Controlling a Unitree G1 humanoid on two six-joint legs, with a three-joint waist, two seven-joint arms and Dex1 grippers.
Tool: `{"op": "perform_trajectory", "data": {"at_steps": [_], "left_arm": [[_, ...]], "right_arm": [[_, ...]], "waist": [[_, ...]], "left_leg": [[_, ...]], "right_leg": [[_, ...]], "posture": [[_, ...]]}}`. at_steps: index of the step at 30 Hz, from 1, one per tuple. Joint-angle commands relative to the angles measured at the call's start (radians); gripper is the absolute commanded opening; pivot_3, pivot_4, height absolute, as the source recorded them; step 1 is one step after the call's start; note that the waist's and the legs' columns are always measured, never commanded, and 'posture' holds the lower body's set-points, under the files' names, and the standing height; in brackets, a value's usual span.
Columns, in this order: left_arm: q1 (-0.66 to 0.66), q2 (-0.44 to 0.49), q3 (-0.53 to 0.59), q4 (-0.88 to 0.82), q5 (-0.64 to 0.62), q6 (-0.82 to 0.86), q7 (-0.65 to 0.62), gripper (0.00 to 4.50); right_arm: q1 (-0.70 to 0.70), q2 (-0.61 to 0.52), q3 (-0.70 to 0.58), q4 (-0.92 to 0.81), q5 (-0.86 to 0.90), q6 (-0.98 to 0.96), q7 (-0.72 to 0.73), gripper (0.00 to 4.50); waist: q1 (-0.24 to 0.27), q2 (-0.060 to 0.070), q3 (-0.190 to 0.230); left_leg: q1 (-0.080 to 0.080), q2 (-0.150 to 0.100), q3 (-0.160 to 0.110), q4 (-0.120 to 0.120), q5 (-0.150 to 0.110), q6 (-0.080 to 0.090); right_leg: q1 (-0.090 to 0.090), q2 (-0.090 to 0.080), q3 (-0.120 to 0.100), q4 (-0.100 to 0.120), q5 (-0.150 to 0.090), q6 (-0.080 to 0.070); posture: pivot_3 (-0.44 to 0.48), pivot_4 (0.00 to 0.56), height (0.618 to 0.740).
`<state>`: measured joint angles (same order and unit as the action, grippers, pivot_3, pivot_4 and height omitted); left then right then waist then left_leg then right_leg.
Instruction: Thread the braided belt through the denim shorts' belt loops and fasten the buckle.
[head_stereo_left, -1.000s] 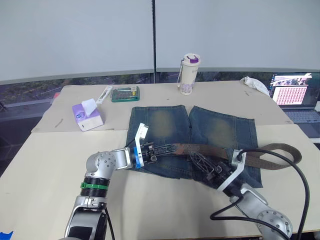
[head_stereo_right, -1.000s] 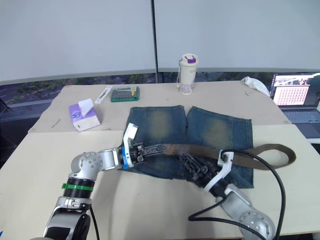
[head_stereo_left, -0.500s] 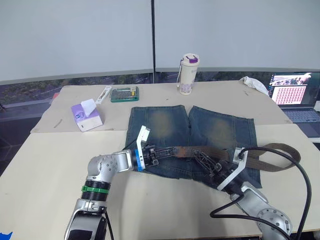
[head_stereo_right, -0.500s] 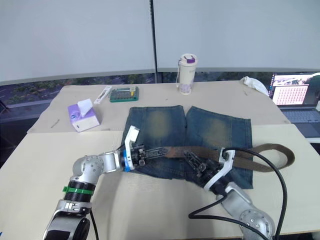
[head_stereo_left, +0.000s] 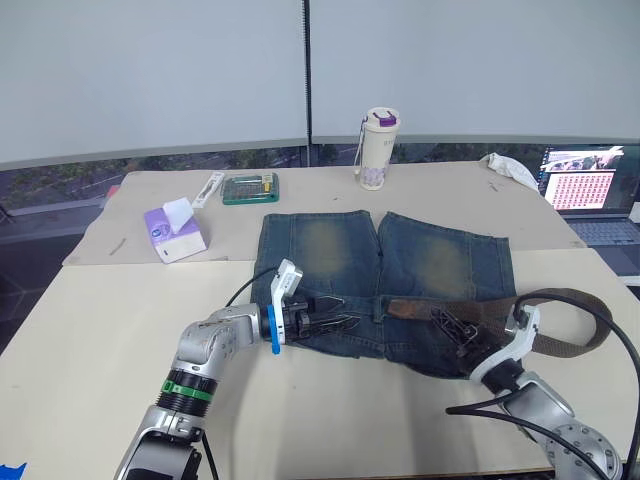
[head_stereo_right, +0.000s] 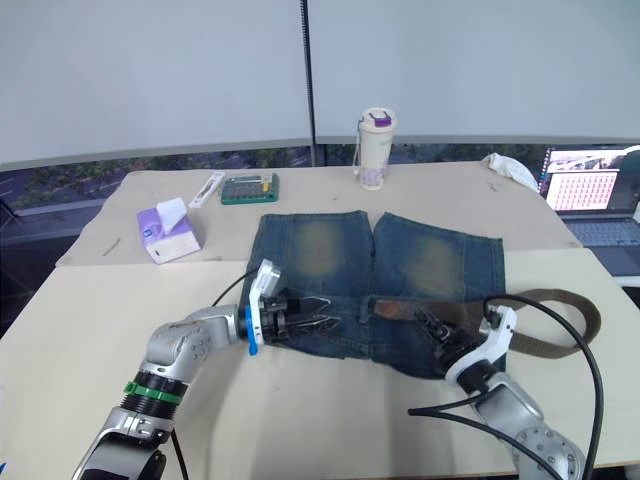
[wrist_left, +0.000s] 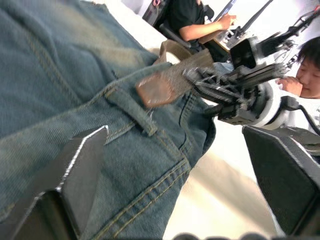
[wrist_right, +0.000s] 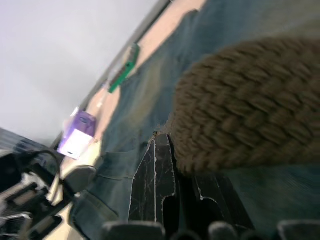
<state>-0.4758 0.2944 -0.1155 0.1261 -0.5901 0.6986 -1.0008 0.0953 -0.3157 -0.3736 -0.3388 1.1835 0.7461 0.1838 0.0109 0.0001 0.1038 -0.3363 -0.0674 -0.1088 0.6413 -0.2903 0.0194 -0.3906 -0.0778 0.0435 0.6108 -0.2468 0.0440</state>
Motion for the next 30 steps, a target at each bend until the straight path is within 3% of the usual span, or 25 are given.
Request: {"op": "perform_trajectory", "data": {"at_steps": [1,18,30], "left_arm": [[-0.005,0.001,-0.005,-0.035,0.009,-0.034,-0.021,4.45],[0.014,-0.006,0.010,-0.014,0.039,-0.062,0.012,4.45],[0.016,-0.013,0.020,-0.009,0.043,-0.069,0.038,4.45]], "right_arm": [[-0.018,0.001,0.012,-0.023,0.017,0.006,0.001,0.00],[-0.187,0.004,0.178,0.041,-0.108,0.078,-0.045,0.00],[-0.186,-0.074,0.106,-0.007,0.031,0.217,-0.080,0.00]], "waist": [[0.000,0.000,0.000],[-0.010,0.000,0.000],[-0.012,0.000,0.000]], "left_leg": [[0.000,0.000,0.000,0.000,0.000,0.000],[0.001,0.001,0.000,0.000,0.000,0.000],[0.000,0.002,0.000,0.000,0.000,0.000]], "right_leg": [[0.000,0.000,0.000,0.000,0.000,0.000],[0.000,0.002,-0.001,0.001,0.000,0.000],[0.000,0.001,-0.001,0.000,0.000,0.000]], "posture": [[0.000,0.150,0.740],[0.000,0.150,0.740],[0.000,0.150,0.740]]}}
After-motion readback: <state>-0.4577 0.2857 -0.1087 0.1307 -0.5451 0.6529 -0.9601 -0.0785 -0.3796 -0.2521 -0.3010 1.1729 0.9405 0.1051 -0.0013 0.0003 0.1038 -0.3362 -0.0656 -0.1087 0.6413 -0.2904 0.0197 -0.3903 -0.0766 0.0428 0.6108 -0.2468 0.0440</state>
